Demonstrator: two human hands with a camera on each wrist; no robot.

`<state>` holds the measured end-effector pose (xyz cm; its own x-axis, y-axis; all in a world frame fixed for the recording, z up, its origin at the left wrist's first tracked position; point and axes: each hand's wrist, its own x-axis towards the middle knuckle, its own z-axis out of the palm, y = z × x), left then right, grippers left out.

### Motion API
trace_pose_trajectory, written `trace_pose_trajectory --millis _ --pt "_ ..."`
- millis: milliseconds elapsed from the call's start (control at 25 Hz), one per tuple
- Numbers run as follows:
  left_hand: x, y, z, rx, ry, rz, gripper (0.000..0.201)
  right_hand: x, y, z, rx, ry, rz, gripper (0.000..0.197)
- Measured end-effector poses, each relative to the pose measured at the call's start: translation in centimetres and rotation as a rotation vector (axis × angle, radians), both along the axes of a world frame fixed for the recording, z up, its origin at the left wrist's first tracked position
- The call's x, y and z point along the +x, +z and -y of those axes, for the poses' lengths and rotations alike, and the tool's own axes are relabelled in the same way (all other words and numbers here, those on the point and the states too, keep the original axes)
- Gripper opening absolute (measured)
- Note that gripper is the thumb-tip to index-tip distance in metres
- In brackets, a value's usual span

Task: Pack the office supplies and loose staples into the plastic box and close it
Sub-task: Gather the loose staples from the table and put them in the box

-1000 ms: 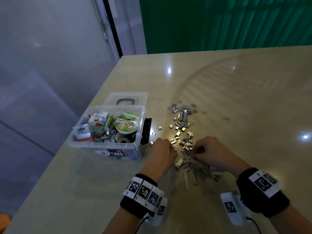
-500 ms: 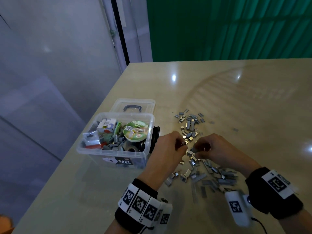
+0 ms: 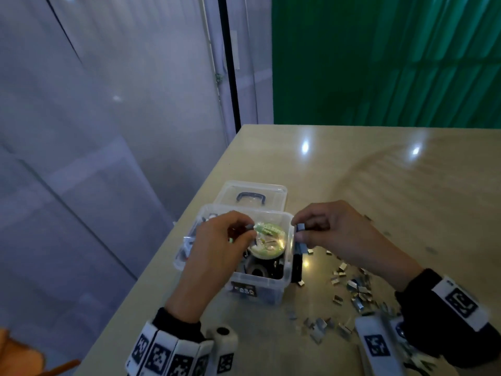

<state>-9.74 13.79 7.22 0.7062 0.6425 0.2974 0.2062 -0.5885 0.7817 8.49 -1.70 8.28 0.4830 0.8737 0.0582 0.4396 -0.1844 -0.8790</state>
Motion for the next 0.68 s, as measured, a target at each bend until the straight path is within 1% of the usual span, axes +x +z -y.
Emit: trace_pose_trajectory --millis 80,200,360,440,520,600,680 --pt "-1.1 -0.4 -2.2 0.027 0.028 -0.049 0.008 -1.0 -0.1 -2.8 0.036 0.030 0.002 0.016" --pt "-2.2 -1.0 -4.1 0.054 0.026 -0.175 0.011 -2.3 -0.5 -6.7 0.031 0.056 -0.004 0.015" --pt "-2.6 -1.3 -4.9 -0.020 -0.034 -0.261 0.013 -3.4 -1.6 -10.5 -0.061 0.021 0.088 0.021" --pt "-2.3 -1.5 -5.4 0.009 -0.083 -0.304 0.008 -3.6 -2.1 -11.8 -0.092 0.003 0.114 0.021" --pt "-1.7 -1.7 -5.9 0.059 -0.119 -0.339 0.011 -3.9 -2.5 -12.7 -0.127 0.006 0.140 0.017" --pt "-1.2 -1.9 -6.3 0.104 -0.115 -0.358 0.017 -4.0 -2.8 -13.2 -0.164 0.011 0.209 0.013" --pt "-0.9 -1.9 -6.8 0.134 -0.075 -0.333 0.018 -3.7 -2.7 -13.2 -0.164 -0.005 0.281 0.009"
